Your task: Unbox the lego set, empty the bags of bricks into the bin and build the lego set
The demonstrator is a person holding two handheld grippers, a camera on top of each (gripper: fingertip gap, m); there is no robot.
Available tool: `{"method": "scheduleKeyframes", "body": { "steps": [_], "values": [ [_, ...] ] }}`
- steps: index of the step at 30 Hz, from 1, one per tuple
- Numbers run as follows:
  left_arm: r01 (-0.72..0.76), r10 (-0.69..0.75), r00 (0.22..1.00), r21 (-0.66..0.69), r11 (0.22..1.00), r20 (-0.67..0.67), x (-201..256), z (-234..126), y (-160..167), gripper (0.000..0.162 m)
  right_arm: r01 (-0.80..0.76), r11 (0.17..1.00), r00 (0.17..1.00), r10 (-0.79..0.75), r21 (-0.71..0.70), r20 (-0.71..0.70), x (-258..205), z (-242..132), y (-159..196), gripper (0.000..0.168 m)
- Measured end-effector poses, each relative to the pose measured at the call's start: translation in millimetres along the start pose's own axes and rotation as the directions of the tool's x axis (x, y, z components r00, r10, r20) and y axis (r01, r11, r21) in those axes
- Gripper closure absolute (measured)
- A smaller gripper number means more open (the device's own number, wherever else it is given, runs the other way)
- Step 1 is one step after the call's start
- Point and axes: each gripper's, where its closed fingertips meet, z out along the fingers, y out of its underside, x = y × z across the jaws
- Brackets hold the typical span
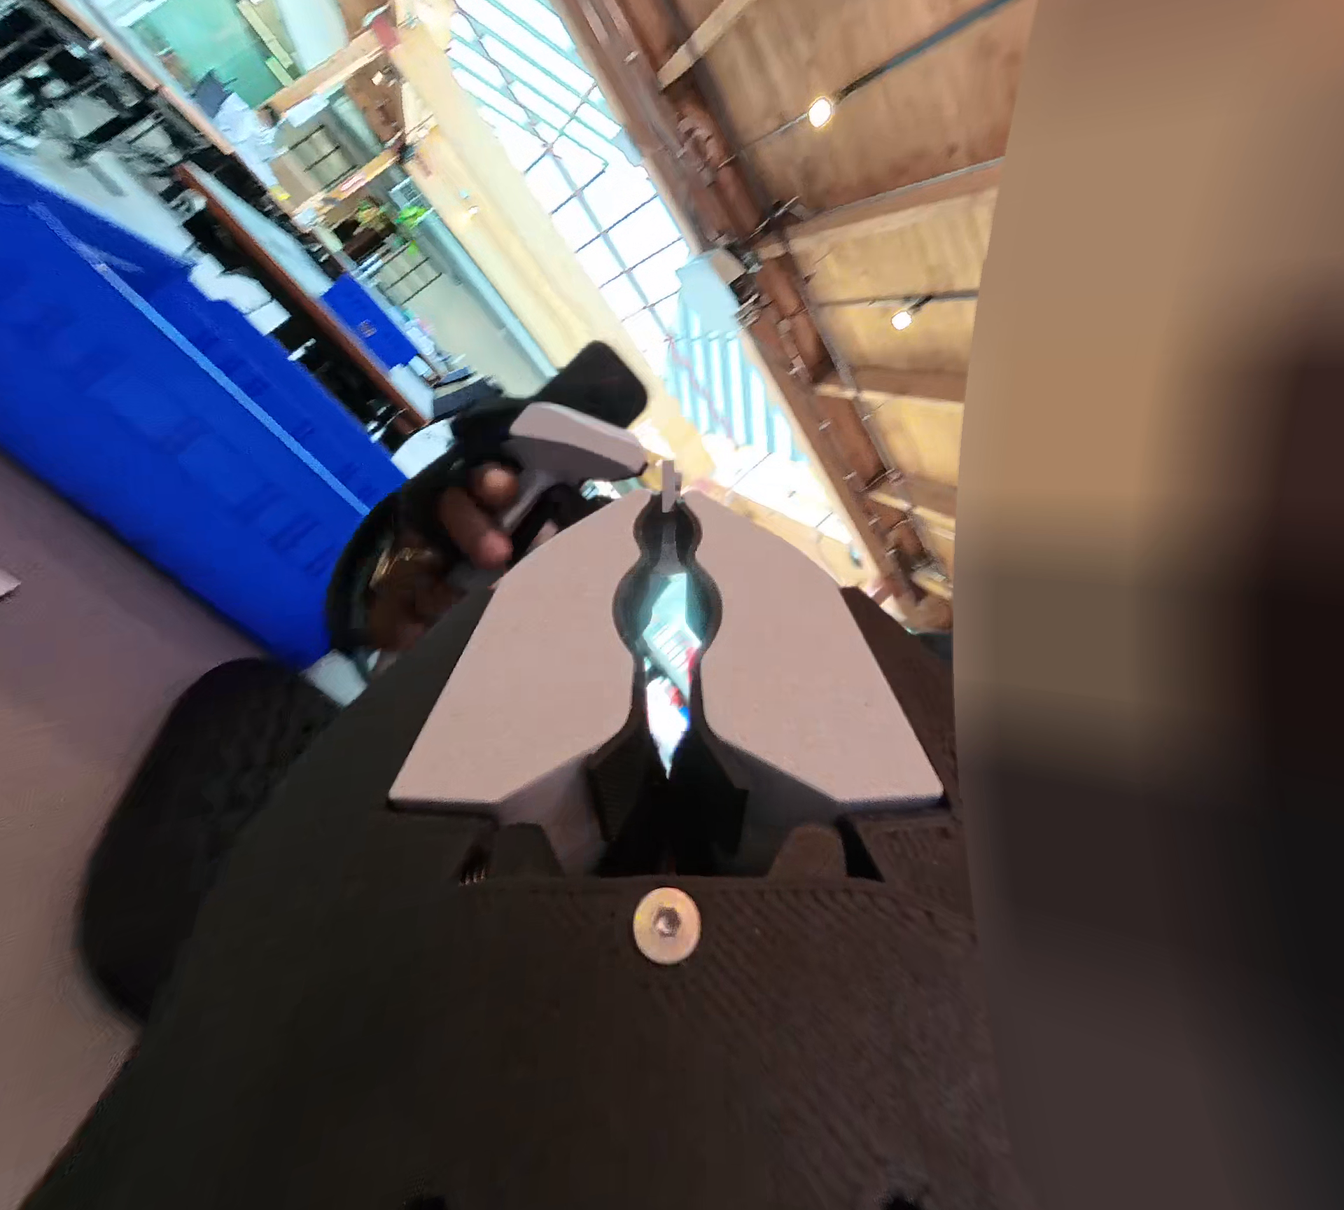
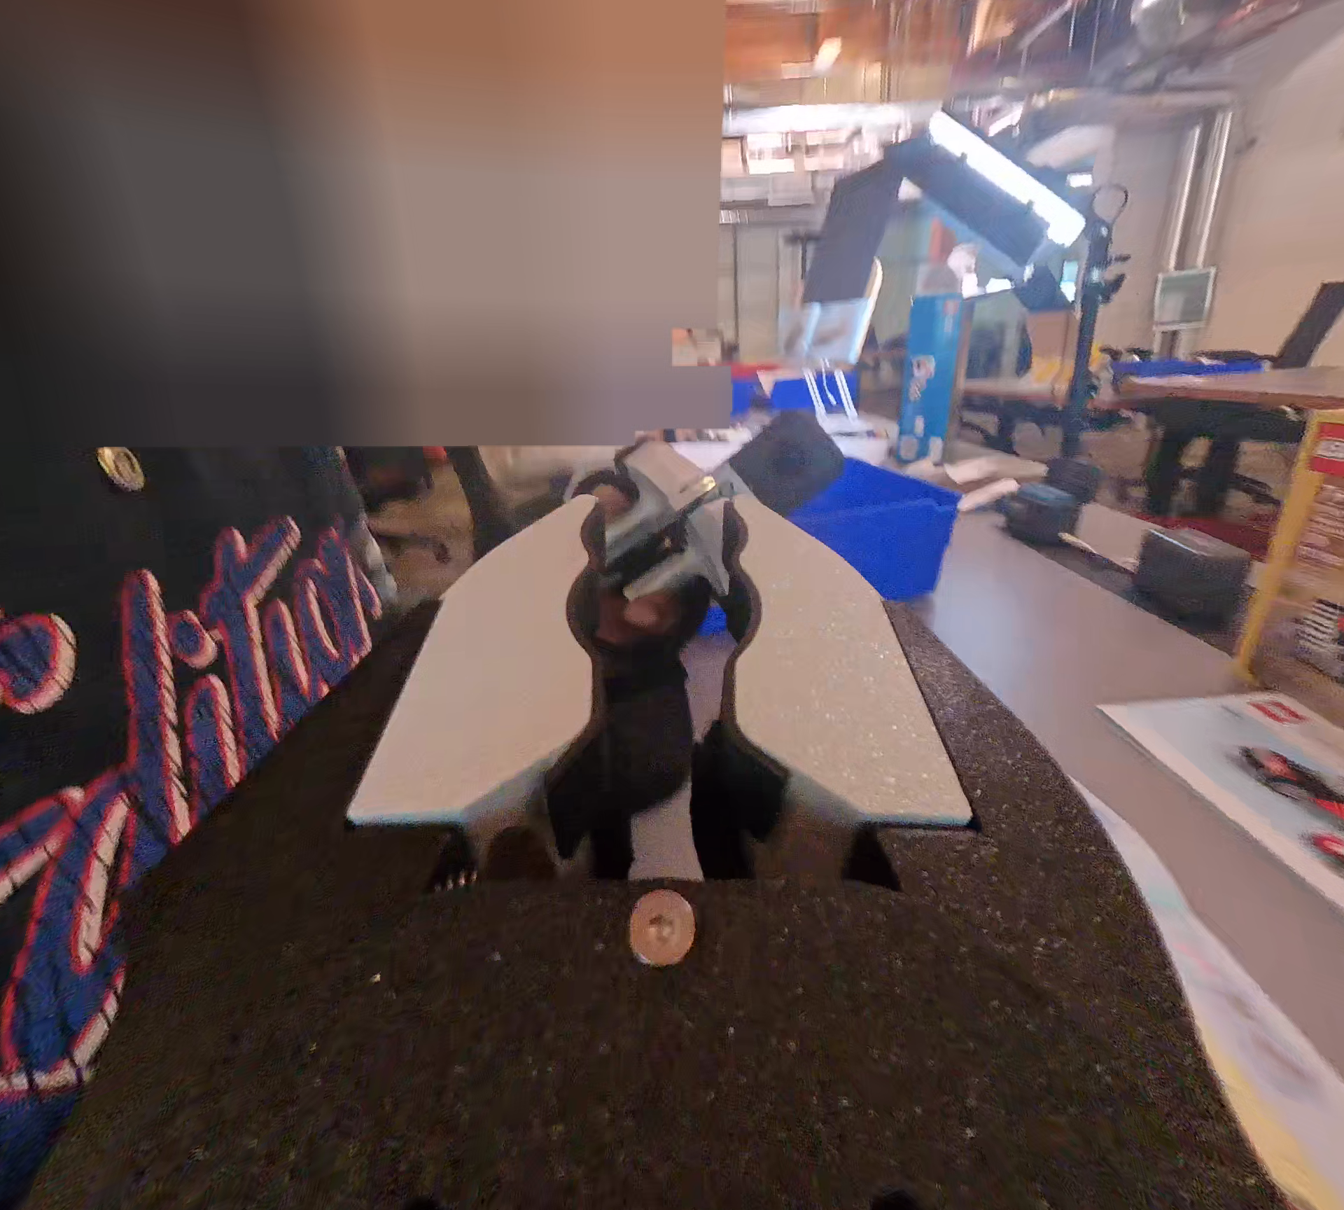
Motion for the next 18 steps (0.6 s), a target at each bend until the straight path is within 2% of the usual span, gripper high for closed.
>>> {"method": "scheduleKeyframes", "body": {
  "steps": [1,3,6,9,11,14,18],
  "values": [
    [-0.001,0.001,1.0,-0.034,0.999,0.024,-2.7,-3.3,3.2,0.159,0.088,0.989,0.996,-0.091,-0.122,-0.014,0.8,-0.8,8.7,0.134],
    [0.013,-0.008,0.999,-0.098,0.995,0.052,-6.8,-8.3,10.8,0.159,0.256,0.914,0.965,-0.263,-0.314,0.019,1.0,-3.2,20.8,0.13],
    [0.053,-0.04,0.996,-0.178,0.983,0.075,-12.3,-12.3,23.3,0.159,0.424,0.791,0.904,-0.402,-0.441,0.149,-1.8,-3.2,28.8,0.134],
    [0.081,-0.062,0.994,-0.232,0.969,0.087,-15.8,-13.5,32.9,0.159,0.51,0.705,0.86,-0.415,-0.493,0.296,-10.0,-2.7,39.6,0.141],
    [0.089,-0.069,0.994,-0.252,0.964,0.09,-16.5,-13.6,35.8,0.159,0.542,0.664,0.84,-0.421,-0.515,0.342,-10.3,-3.1,45.3,0.151],
    [0.079,-0.056,0.994,-0.253,0.964,0.095,-17.6,-15.0,33.6,0.159,0.561,0.652,0.828,-0.449,-0.51,0.337,-7.3,-1.2,45.6,0.151],
    [0.0,0.02,0.995,-0.2,0.98,0.094,-20.7,-16.7,24.2,0.158,0.533,0.675,0.843,-0.474,-0.51,0.254,2.6,0.4,44.3,0.151]
  ]
}}
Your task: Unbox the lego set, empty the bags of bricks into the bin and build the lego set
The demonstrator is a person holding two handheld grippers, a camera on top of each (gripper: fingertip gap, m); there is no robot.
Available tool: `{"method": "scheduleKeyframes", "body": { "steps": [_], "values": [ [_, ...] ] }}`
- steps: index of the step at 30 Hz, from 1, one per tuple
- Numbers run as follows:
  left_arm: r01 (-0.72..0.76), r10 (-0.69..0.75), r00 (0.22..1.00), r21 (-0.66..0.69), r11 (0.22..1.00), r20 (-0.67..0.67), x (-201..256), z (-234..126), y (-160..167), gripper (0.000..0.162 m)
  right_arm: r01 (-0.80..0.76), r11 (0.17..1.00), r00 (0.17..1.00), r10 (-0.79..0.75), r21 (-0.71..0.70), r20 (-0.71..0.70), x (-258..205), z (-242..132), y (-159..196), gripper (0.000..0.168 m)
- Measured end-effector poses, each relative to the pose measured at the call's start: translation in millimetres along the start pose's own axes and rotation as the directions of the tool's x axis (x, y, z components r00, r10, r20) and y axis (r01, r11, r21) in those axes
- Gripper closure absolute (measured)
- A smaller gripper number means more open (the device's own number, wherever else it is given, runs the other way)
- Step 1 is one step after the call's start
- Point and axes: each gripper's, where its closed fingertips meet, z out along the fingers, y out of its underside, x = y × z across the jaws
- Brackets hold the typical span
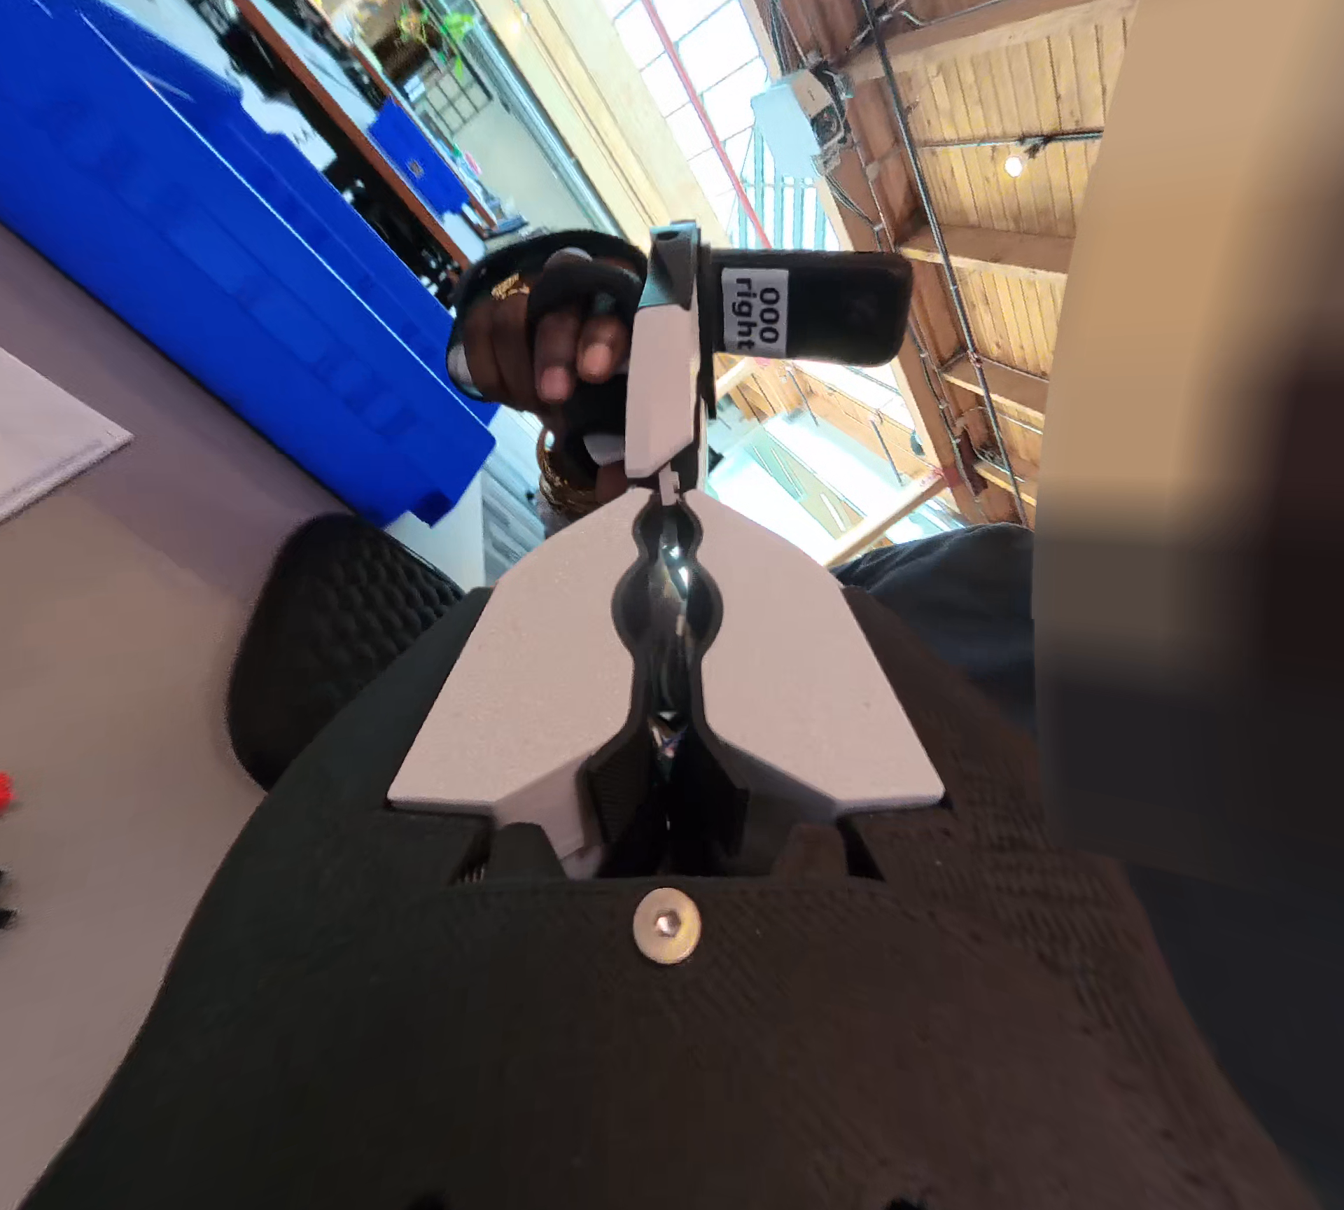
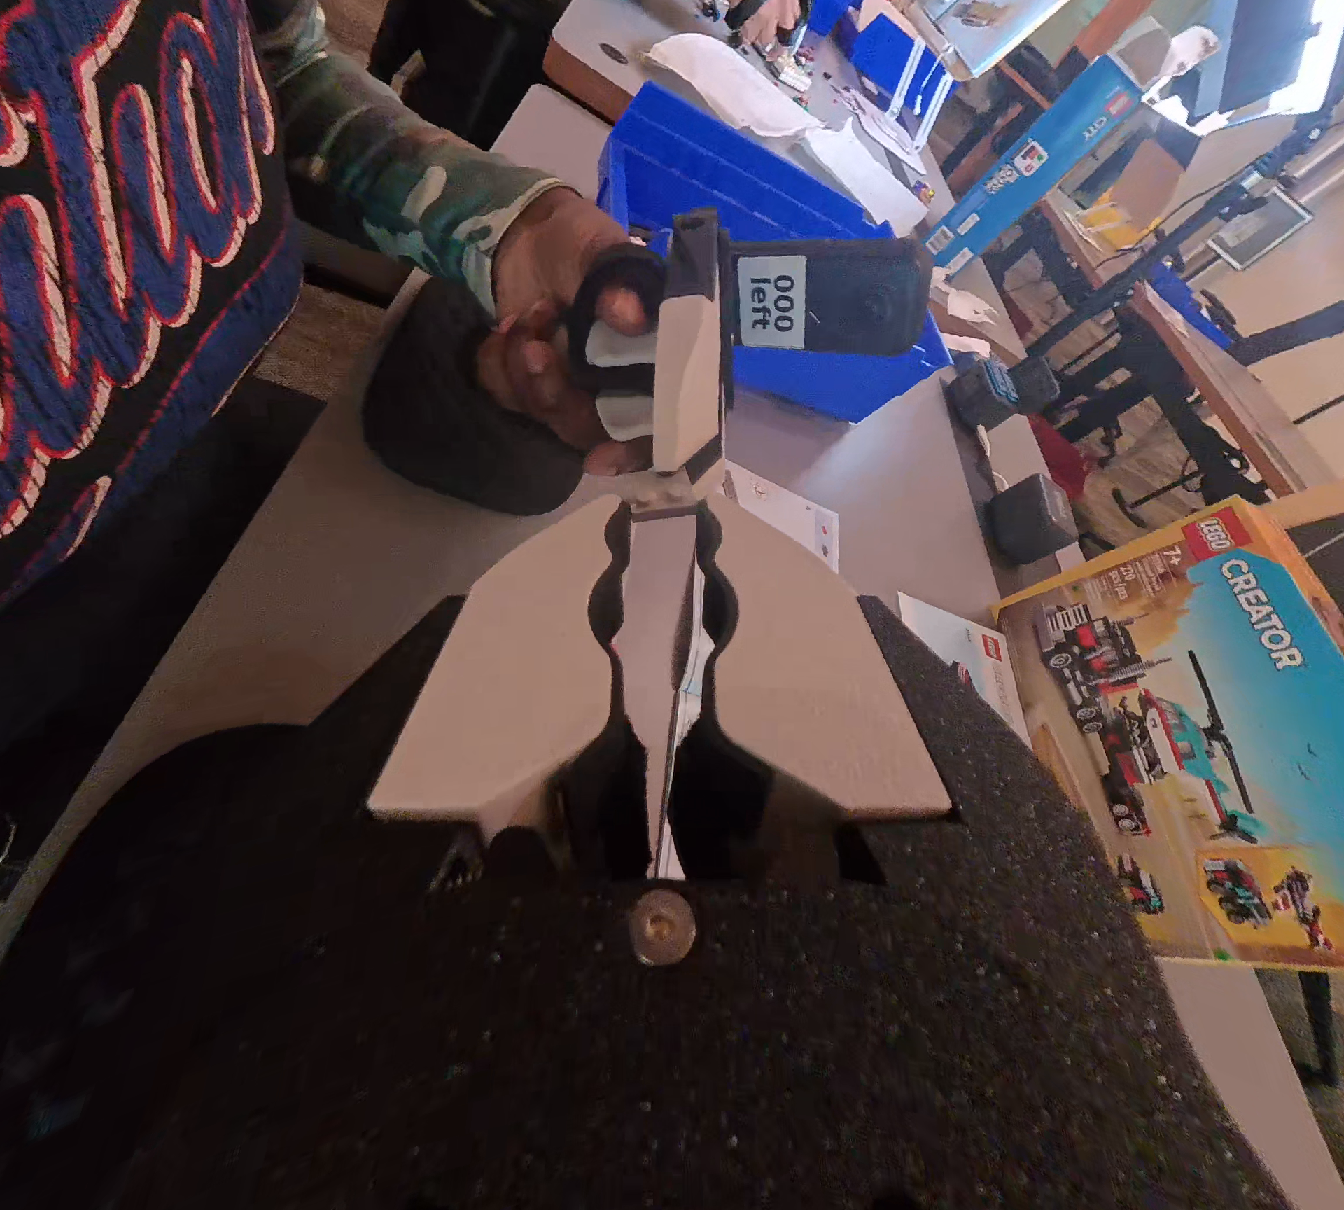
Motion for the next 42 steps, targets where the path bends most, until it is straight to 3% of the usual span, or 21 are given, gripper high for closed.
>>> {"method": "scheduleKeyframes", "body": {
  "steps": [4,7,11,17,21,24,30,37,42],
  "values": [
    [-0.154,0.151,0.985,0.028,0.988,0.079,-6.9,-6.4,-7.2,0.152,-0.078,0.997,0.992,0.078,-0.001,-0.101,11.2,-4.6,10.8,0.151],
    [-0.319,0.31,0.931,0.016,0.948,0.194,-13.2,-15.1,-14.6,0.144,-0.132,0.991,0.98,0.134,0.024,-0.147,13.2,-8.3,15.7,0.151],
    [-0.505,0.496,0.785,-0.08,0.859,0.371,-25.8,-34.3,-21.1,0.134,-0.209,0.977,0.957,0.215,0.05,-0.194,14.3,-8.1,27.9,0.151],
    [-0.726,0.695,0.511,-0.179,0.664,0.506,-35.2,-63.7,-26.4,0.126,-0.319,0.935,0.911,0.348,0.156,-0.223,15.7,5.4,43.7,0.152],
    [-0.758,0.783,0.33,-0.347,0.552,0.527,-49.7,-71.5,-18.4,0.123,-0.378,0.91,0.886,0.409,0.173,-0.217,12.6,10.7,55.6,0.152],
    [-0.746,0.791,0.29,-0.39,0.54,0.539,-52.8,-71.0,-14.2,0.122,-0.387,0.909,0.883,0.414,0.154,-0.222,11.0,11.1,65.0,0.152],
    [-0.72,0.712,0.394,-0.287,0.632,0.581,-46.3,-66.0,-14.3,0.122,-0.34,0.917,0.898,0.383,0.21,-0.217,6.1,8.8,65.3,0.152],
    [-0.516,0.453,0.722,-0.029,0.856,0.522,-42.9,-53.7,-1.7,0.135,-0.207,0.927,0.941,0.277,0.313,-0.197,-7.5,12.8,45.1,0.152],
    [-0.333,0.285,0.858,0.04,0.942,0.429,-49.2,-41.7,7.7,0.14,-0.165,0.94,0.943,0.239,0.3,-0.232,-5.4,16.0,42.6,0.152]
  ]
}}
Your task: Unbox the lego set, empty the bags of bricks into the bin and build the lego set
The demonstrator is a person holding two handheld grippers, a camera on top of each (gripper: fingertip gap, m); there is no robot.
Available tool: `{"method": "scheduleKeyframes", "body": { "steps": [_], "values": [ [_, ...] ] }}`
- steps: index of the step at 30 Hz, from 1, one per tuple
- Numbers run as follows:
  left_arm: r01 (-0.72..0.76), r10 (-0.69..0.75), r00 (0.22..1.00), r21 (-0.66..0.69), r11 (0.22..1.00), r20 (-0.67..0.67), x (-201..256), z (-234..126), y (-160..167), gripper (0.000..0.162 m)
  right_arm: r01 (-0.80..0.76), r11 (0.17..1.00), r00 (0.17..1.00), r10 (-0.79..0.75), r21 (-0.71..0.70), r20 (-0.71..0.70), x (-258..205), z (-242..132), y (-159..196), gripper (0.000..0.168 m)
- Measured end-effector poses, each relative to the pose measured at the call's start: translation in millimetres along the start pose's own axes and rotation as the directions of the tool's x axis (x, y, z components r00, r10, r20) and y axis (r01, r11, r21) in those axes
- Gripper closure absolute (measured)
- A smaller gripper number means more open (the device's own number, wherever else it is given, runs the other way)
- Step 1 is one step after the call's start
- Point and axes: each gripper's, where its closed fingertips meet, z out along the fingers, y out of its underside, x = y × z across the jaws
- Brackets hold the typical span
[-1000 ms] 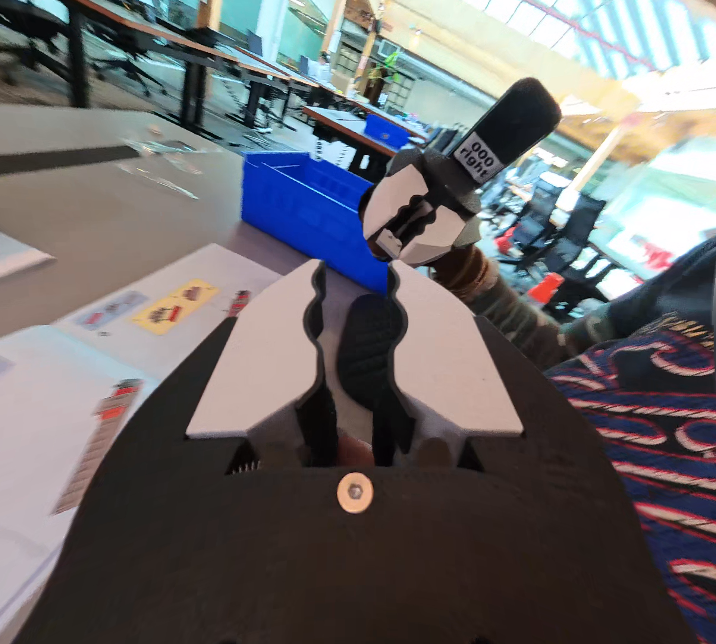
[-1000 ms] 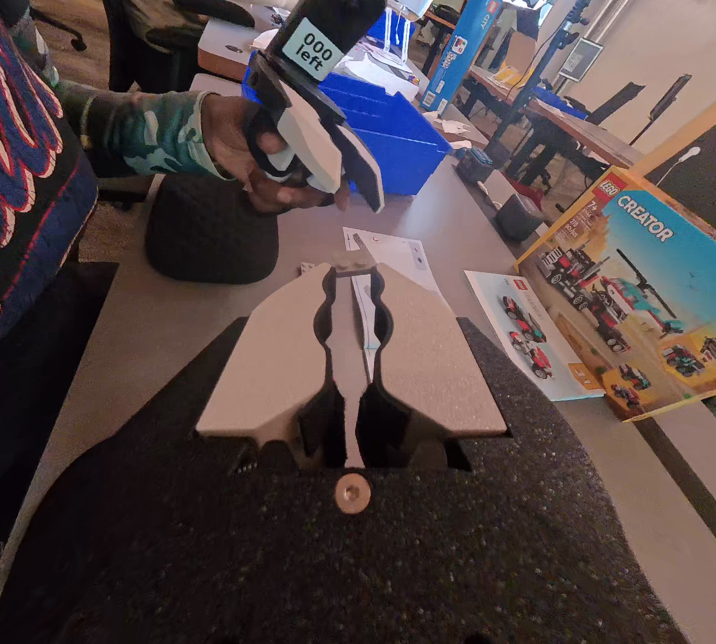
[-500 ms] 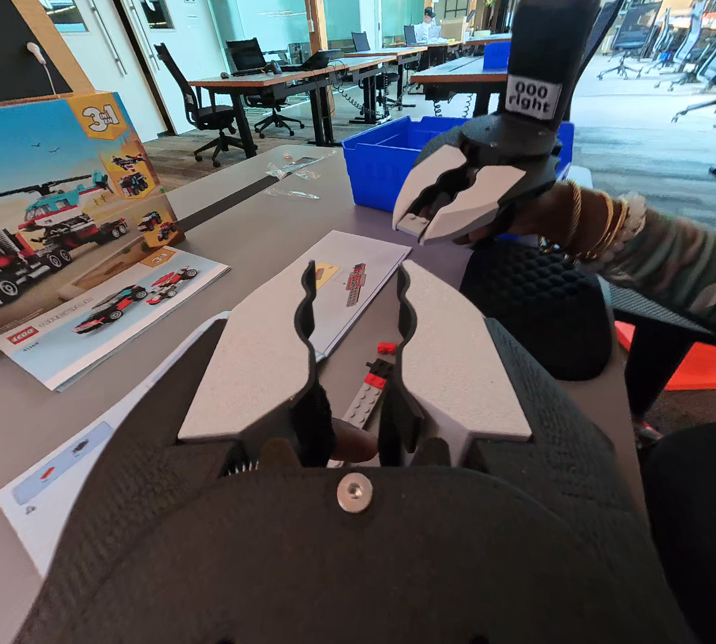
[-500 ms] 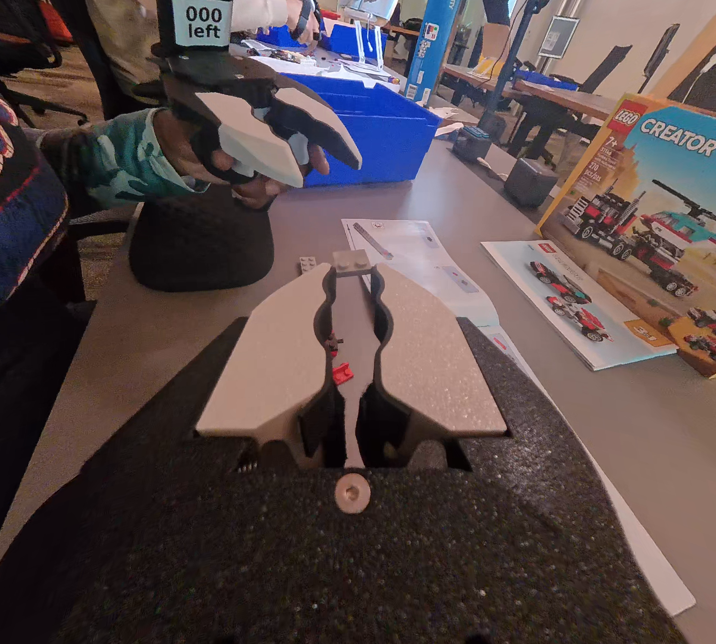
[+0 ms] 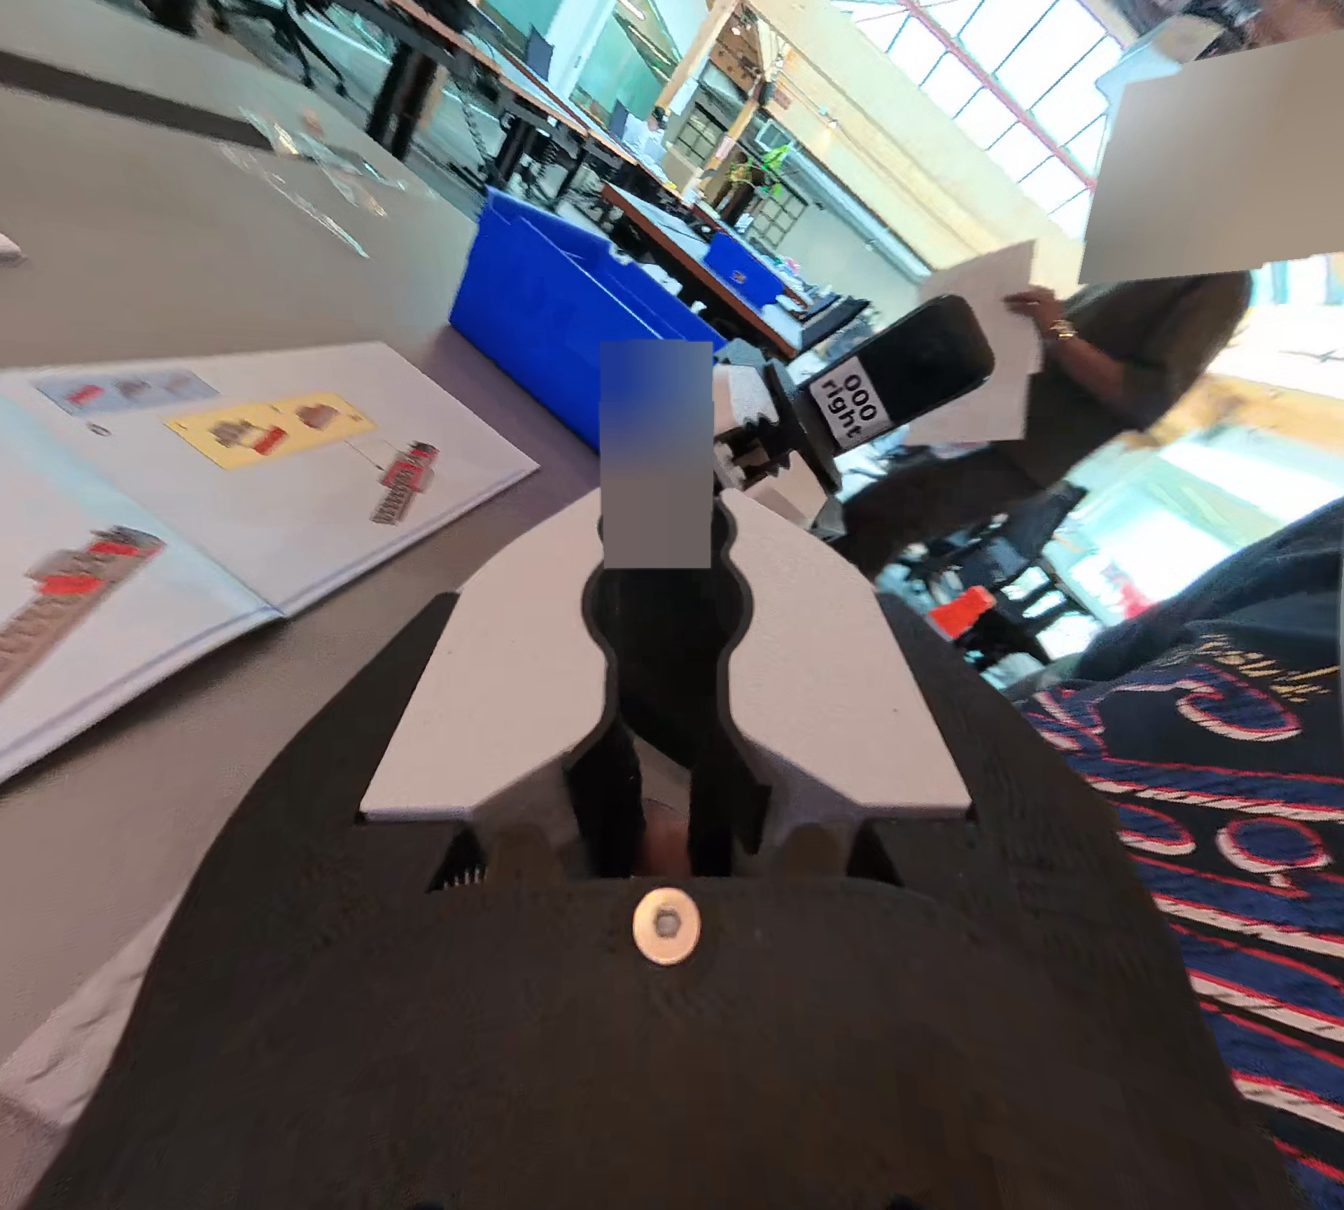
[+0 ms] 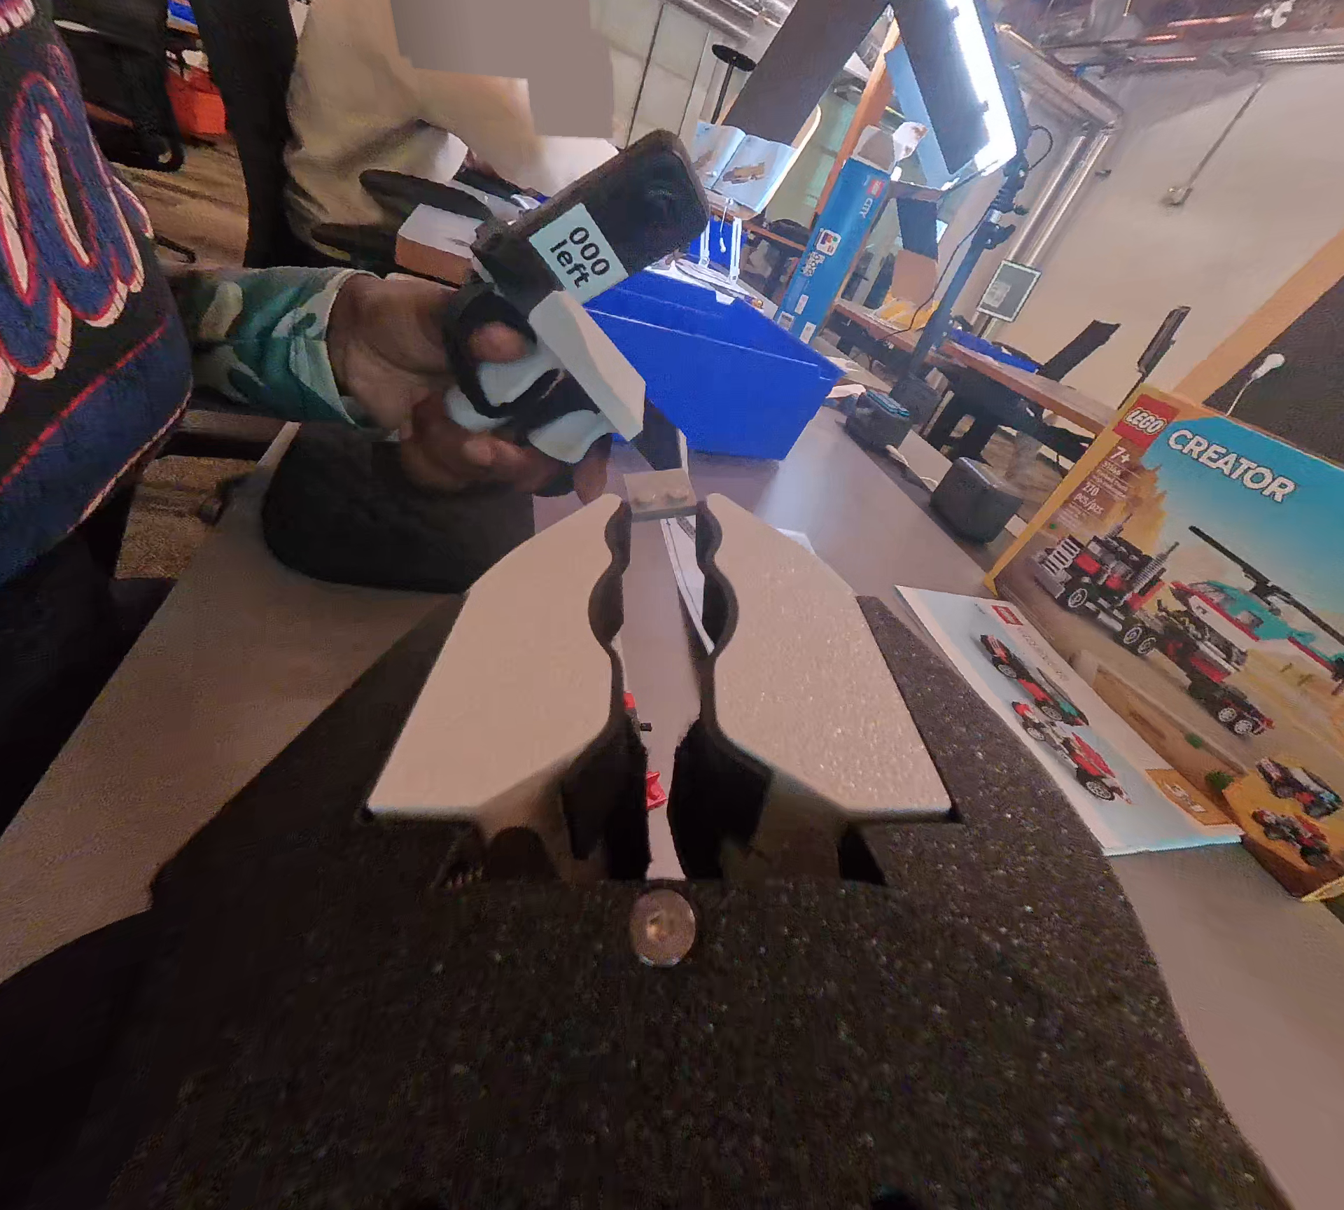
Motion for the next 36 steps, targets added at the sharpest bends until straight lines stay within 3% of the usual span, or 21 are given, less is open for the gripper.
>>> {"method": "scheduleKeyframes", "body": {
  "steps": [3,14,17,36],
  "values": [
    [0.098,-0.098,0.994,-0.004,0.995,-0.047,0.7,5.7,3.6,0.143,0.024,1.0,1.0,-0.024,-0.015,0.013,-2.9,2.7,0.9,0.152],
    [0.238,-0.251,0.953,-0.092,0.967,-0.17,20.2,10.2,25.4,0.148,0.162,0.979,0.985,-0.153,-0.125,0.078,-26.5,12.2,10.8,0.151],
    [0.237,-0.25,0.957,-0.103,0.966,-0.149,19.4,7.8,32.0,0.157,0.174,0.975,0.982,-0.163,-0.139,0.092,-33.7,13.4,12.8,0.151],
    [0.318,-0.34,0.931,-0.158,0.935,-0.134,15.5,3.1,41.9,0.158,0.133,0.965,0.984,-0.101,-0.227,0.147,-37.9,7.7,20.9,0.149]
  ]
}}
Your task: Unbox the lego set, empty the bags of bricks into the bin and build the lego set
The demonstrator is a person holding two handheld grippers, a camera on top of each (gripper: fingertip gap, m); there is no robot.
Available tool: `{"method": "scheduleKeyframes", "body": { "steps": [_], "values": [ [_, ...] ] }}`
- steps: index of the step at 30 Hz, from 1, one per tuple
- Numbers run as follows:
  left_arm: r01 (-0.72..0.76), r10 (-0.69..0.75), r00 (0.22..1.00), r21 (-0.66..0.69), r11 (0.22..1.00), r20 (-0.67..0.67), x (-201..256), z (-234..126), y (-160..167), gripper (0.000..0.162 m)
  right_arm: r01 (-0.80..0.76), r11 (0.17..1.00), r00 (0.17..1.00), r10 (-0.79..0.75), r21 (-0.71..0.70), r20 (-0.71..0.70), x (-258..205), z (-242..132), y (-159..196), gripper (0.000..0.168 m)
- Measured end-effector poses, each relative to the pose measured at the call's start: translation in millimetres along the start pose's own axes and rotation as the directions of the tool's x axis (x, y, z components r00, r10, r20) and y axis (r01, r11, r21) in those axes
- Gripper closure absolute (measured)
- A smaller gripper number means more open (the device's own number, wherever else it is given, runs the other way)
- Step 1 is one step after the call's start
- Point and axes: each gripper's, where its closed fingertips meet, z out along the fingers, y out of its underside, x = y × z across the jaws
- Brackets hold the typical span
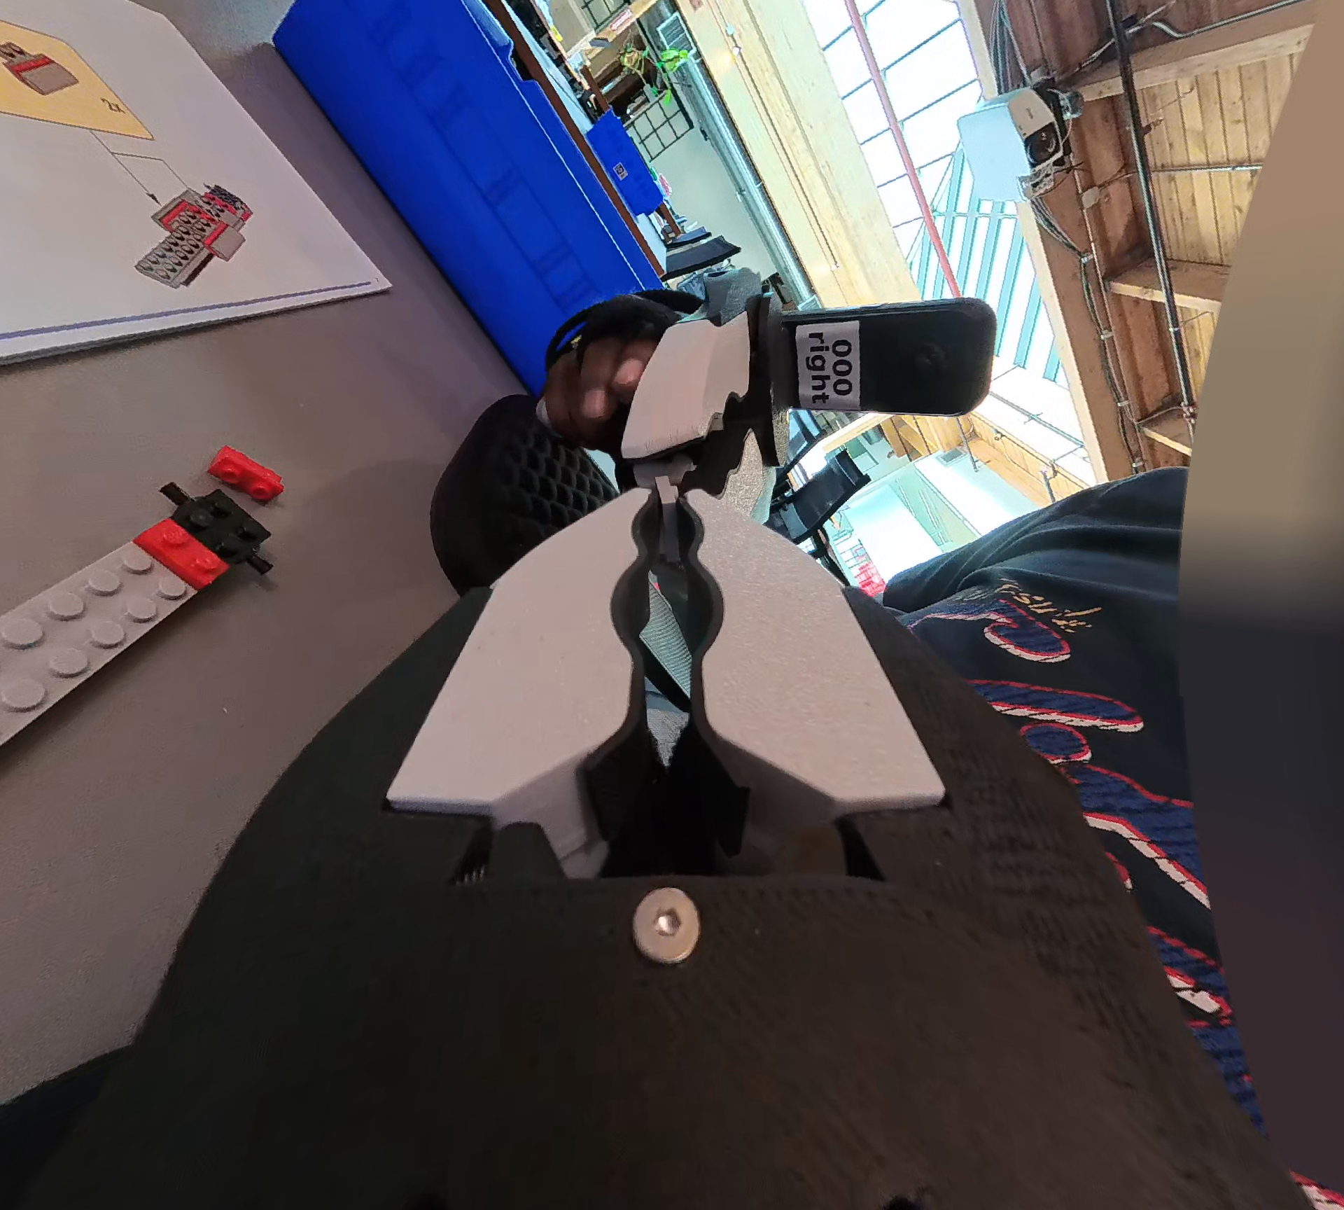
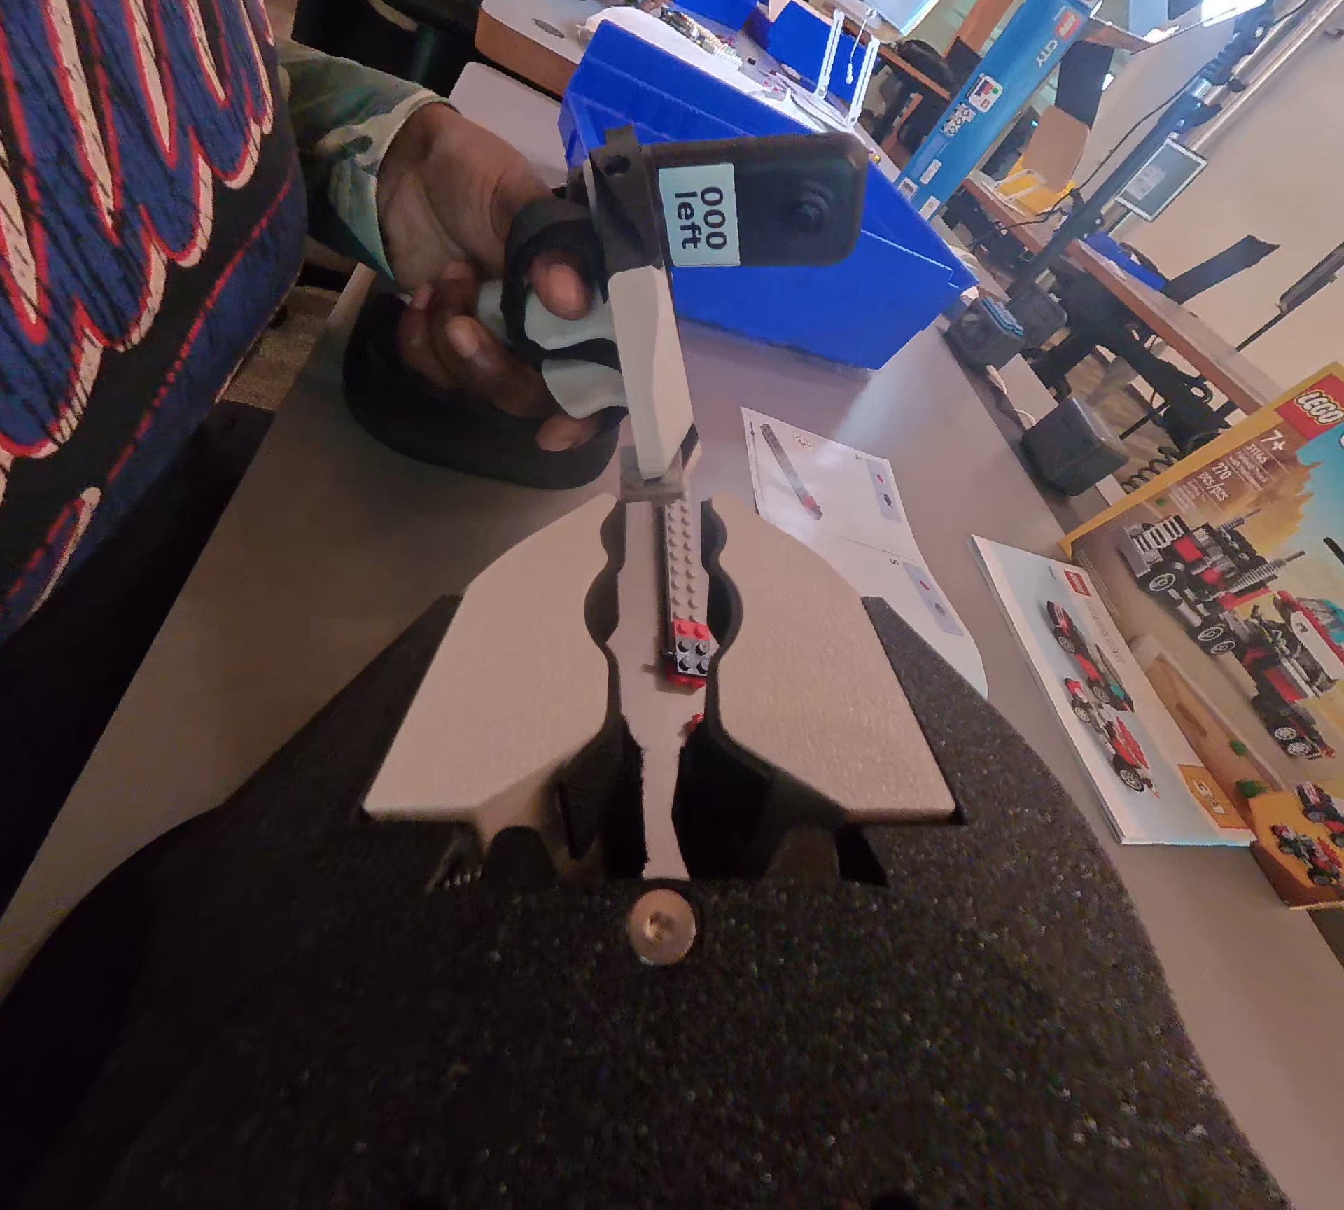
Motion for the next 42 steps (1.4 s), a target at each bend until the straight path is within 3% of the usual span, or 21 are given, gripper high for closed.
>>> {"method": "scheduleKeyframes", "body": {
  "steps": [4,10,25,28,31,33,36,39,42],
  "values": [
    [0.025,-0.025,1.0,0.011,1.0,-0.007,-1.4,-1.1,-0.8,0.158,0.009,1.0,0.999,-0.01,0.008,0.035,-4.1,1.0,-3.6,0.139],
    [0.058,-0.058,0.997,0.013,0.998,-0.048,3.1,0.0,0.2,0.158,0.076,0.997,0.997,-0.076,-0.029,0.009,-2.9,7.5,-2.9,0.152],
    [0.054,-0.053,0.998,0.031,0.998,-0.036,-1.0,-4.0,-4.7,0.158,0.074,0.996,0.997,-0.072,-0.055,0.028,2.2,13.7,-4.5,0.152],
    [0.013,-0.012,0.999,0.029,0.999,-0.032,0.3,-6.6,-6.2,0.157,0.031,0.998,0.999,-0.029,-0.054,0.024,3.5,13.5,-5.3,0.152],
    [-0.1,0.1,0.995,0.009,0.995,0.027,-2.6,-18.6,-14.6,0.144,-0.036,0.995,0.999,0.035,-0.095,-0.015,10.4,7.3,4.4,0.152],
    [-0.261,0.271,0.947,-0.081,0.962,0.174,-18.6,-32.1,-19.2,0.138,-0.097,0.985,0.995,0.093,-0.14,-0.037,13.7,2.6,16.7,0.152],
    [-0.467,0.568,0.734,-0.331,0.82,0.373,-51.3,-57.1,-26.0,0.13,-0.162,0.964,0.987,0.154,-0.209,-0.057,14.8,-1.3,35.7,0.152],
    [-0.547,0.727,0.591,-0.49,0.679,0.349,-68.2,-62.8,-25.8,0.122,-0.185,0.953,0.983,0.178,-0.238,-0.052,14.3,0.0,45.2,0.152],
    [-0.526,0.775,0.557,-0.596,0.607,0.299,-89.6,-61.1,-18.5,0.119,-0.214,0.946,0.977,0.208,-0.243,-0.047,16.7,3.1,50.8,0.152]
  ]
}}
